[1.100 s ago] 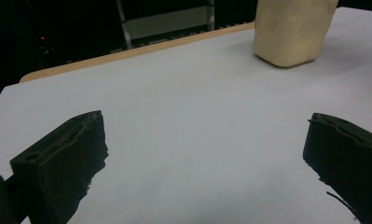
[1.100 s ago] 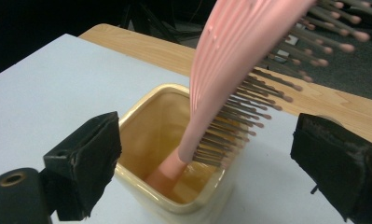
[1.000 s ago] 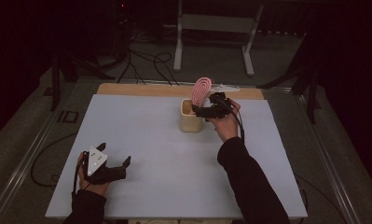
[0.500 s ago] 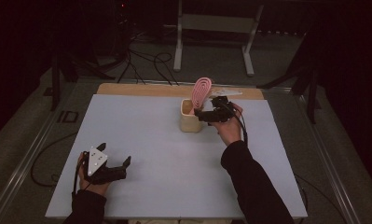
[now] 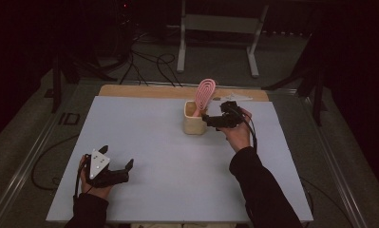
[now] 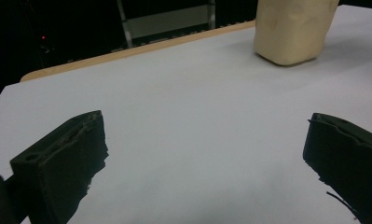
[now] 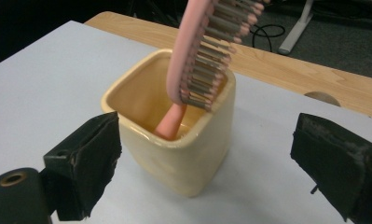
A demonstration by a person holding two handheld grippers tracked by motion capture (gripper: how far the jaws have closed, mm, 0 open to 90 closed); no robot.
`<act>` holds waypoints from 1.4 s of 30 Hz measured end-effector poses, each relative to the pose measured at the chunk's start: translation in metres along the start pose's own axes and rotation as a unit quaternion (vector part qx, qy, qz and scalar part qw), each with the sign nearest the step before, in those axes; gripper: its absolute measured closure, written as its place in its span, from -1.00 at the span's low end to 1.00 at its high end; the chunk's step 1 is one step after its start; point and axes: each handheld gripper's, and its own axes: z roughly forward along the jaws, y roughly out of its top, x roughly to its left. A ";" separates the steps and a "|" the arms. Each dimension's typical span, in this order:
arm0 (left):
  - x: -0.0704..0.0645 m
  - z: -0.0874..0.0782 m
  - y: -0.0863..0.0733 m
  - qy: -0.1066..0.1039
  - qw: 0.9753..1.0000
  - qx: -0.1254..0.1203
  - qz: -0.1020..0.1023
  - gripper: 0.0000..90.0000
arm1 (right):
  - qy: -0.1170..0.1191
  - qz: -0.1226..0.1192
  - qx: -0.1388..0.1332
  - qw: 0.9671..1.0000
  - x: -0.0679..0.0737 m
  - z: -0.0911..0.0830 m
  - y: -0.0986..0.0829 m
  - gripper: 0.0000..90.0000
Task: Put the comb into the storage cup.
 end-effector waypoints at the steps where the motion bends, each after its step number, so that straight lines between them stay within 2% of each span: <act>1: 0.000 0.000 0.000 0.000 1.000 -0.001 0.000 -1.00 | -0.001 -0.002 0.000 1.000 0.000 -0.001 -0.001 -0.81; 8: 0.000 0.000 0.000 0.000 1.000 0.001 0.001 -1.00 | 0.001 -0.005 -0.001 1.000 -0.002 -0.009 -0.008 -0.81; 15: 0.000 0.001 0.000 0.000 1.000 0.002 0.003 -1.00 | -0.003 -0.019 0.006 1.000 -0.001 -0.016 -0.019 -0.81; 25: 0.000 0.002 0.000 -0.001 1.000 0.004 0.002 -1.00 | -0.020 -0.038 0.012 0.999 0.000 -0.025 -0.034 -0.81; 32: 0.000 0.001 0.000 -0.001 1.000 0.004 0.002 -1.00 | -0.026 -0.059 0.017 0.998 0.004 -0.033 -0.044 -0.81; 37: 0.001 0.000 0.000 0.000 1.000 0.001 0.000 -1.00 | -0.026 -0.056 0.014 0.998 0.005 -0.041 -0.051 -0.81; 39: 0.002 0.000 0.000 0.001 1.000 0.000 -0.002 -1.00 | -0.029 -0.063 0.012 0.998 0.006 -0.046 -0.054 -0.81; 42: 0.005 -0.001 0.000 0.001 1.000 0.001 -0.008 -1.00 | -0.034 -0.085 0.010 0.996 0.009 -0.056 -0.059 -0.81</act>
